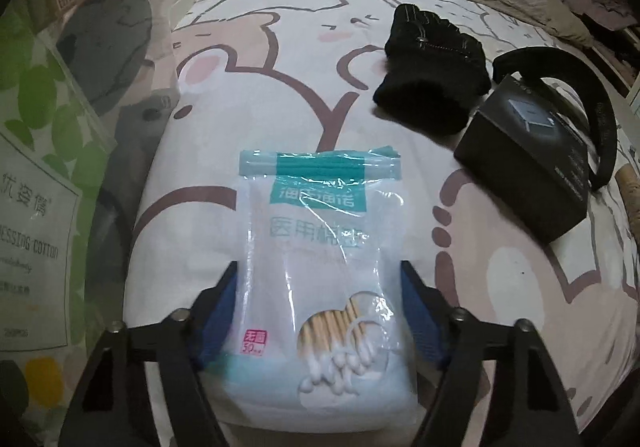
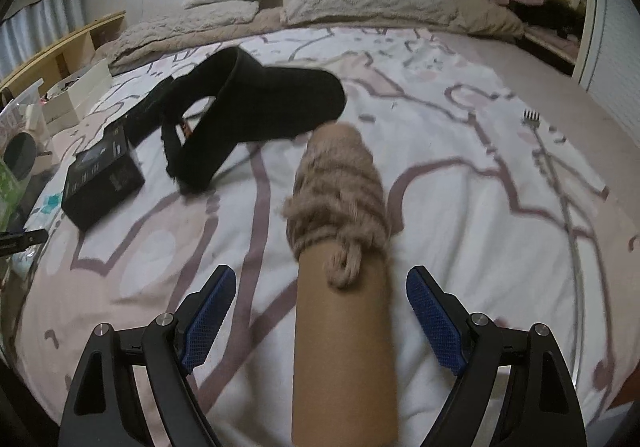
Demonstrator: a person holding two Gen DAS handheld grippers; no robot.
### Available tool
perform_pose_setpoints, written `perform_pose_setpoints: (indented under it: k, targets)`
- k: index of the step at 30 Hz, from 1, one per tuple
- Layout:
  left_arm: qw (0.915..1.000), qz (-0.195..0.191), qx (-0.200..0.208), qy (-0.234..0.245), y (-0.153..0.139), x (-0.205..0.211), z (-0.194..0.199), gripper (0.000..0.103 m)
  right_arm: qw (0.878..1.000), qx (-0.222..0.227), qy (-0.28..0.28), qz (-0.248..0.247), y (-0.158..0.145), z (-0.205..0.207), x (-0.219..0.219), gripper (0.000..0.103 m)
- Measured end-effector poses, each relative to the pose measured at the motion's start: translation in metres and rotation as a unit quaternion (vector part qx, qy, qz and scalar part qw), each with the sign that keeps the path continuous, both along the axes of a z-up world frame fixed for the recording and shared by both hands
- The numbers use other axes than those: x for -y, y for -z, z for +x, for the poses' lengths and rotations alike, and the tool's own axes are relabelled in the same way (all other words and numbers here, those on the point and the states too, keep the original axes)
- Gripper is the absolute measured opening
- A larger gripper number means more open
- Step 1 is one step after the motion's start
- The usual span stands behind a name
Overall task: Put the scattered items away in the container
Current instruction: 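Grasp the cotton swab bag with the left tool while the right tool holds the tube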
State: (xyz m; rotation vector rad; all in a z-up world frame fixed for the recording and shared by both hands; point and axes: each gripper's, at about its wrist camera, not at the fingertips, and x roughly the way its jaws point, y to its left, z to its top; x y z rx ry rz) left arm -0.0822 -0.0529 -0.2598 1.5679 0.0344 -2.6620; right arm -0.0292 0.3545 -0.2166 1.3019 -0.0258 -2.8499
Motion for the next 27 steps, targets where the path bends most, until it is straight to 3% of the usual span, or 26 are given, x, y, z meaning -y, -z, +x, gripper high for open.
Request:
perform_pose_setpoints:
  k: [6,11,13,15,27]
  targets:
    - [0.9998,0.022,-0.003,0.000,-0.002,0.005,0.001,0.058,0.999,0.018,0.011,0.046,-0.003,-0.024,-0.001,0.087]
    - [0.9990,0.044,-0.003,-0.003,-0.003,0.010,0.002,0.058,0.997,0.057,0.002,0.057,0.005,-0.044,0.000,0.085]
    - [0.9987,0.050,-0.004,-0.003,-0.004,0.011,0.002,0.058,0.995,0.071,-0.009,0.070,0.010,-0.049,0.004,0.062]
    - [0.9986,0.052,-0.004,-0.003,-0.004,0.011,0.003,0.058,0.994,0.078,-0.017,0.074,0.018,-0.050,0.007,0.057]
    - [0.9980,0.060,-0.018,-0.008,-0.010,0.013,0.007,0.047,0.998,0.029,-0.013,0.061,0.010,-0.036,0.005,0.055]
